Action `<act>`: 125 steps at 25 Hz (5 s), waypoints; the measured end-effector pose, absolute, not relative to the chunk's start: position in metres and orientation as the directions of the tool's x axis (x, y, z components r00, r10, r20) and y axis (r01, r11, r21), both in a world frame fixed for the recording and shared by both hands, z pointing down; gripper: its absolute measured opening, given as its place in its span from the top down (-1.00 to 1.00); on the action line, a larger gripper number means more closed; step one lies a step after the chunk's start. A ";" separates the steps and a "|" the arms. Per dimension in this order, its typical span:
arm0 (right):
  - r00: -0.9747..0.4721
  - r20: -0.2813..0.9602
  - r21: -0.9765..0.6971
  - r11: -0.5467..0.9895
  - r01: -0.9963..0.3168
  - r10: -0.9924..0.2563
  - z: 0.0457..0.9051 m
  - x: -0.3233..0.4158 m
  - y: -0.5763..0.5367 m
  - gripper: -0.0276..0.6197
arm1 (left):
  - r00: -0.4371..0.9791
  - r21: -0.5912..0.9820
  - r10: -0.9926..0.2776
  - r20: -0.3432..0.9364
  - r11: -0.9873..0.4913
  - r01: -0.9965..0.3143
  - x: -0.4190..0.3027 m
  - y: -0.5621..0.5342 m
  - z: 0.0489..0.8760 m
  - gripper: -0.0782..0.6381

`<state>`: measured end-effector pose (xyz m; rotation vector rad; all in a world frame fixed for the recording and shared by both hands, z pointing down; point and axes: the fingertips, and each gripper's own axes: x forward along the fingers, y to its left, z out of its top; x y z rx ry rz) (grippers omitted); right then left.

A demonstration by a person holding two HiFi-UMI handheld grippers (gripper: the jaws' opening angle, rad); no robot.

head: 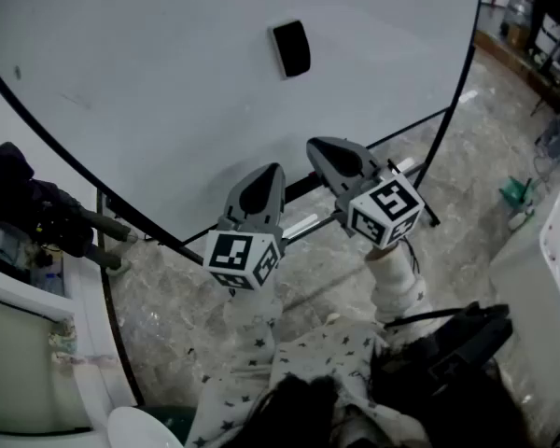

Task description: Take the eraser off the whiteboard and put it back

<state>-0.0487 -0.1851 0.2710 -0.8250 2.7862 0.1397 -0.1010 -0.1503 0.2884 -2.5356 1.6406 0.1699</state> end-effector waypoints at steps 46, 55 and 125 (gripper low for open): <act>-0.568 -0.368 0.133 0.563 -0.816 -0.736 0.166 -0.074 -0.336 0.12 | 0.463 -0.080 -0.864 -0.197 -0.456 -0.886 -0.133 -0.224 0.227 0.78; -0.594 -0.377 0.112 0.601 -0.791 -0.711 0.172 -0.073 -0.320 0.12 | 0.465 -0.080 -0.862 -0.202 -0.459 -0.885 -0.137 -0.222 0.225 0.78; -0.677 -0.360 0.079 0.702 -0.708 -0.642 0.192 -0.071 -0.315 0.11 | 0.469 0.001 -0.861 -0.195 -0.479 -0.878 -0.126 -0.251 0.229 0.78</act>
